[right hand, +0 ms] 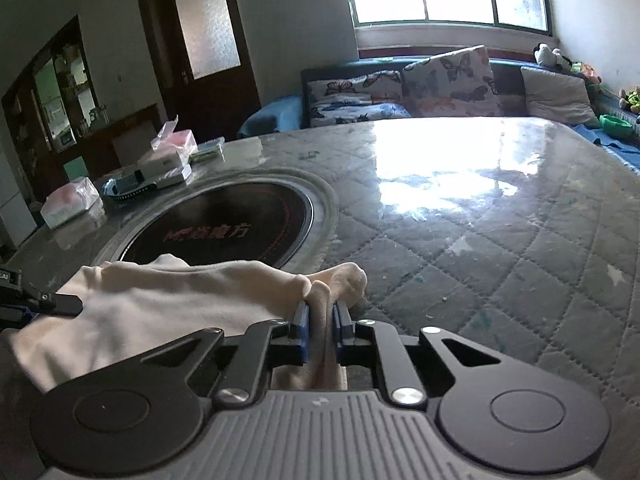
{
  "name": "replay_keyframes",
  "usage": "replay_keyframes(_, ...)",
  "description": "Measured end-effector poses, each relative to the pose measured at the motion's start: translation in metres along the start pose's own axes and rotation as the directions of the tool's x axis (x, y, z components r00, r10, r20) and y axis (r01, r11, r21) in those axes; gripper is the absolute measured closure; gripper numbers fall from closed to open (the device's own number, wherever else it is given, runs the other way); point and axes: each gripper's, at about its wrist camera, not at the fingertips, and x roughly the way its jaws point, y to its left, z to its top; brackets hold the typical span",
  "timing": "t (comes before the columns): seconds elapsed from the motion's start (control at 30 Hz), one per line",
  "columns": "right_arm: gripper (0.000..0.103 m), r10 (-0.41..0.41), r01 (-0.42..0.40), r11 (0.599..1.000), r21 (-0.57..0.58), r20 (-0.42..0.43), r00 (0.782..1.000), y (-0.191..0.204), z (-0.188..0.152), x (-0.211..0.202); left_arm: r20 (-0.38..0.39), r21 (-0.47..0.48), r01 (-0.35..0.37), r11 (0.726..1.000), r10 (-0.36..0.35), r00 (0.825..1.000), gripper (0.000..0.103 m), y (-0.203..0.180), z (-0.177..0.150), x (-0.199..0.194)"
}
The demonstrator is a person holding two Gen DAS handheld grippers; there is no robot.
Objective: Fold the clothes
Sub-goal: 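Grasp the shirt edge with the left gripper while the right gripper holds the other edge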
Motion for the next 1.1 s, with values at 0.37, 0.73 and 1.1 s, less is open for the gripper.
replay_keyframes(0.37, 0.093, -0.046, 0.047, 0.999, -0.003, 0.110, 0.993, -0.005, 0.010, -0.049, 0.035, 0.178, 0.033, 0.984, -0.039, 0.999, 0.088, -0.059, -0.004, -0.011)
replay_keyframes(0.73, 0.093, -0.187, 0.187, 0.982, 0.017, 0.183, 0.965, -0.046, 0.026, -0.088, -0.005, 0.318, 0.064, 0.946, -0.066, 0.998, 0.092, -0.136, -0.019, 0.027)
replay_keyframes(1.1, 0.093, -0.289, 0.287, 0.957, 0.037, 0.182, 0.940, -0.085, 0.027, -0.091, -0.062, 0.380, 0.084, 0.921, -0.065, 0.996, 0.093, -0.185, -0.035, 0.075)
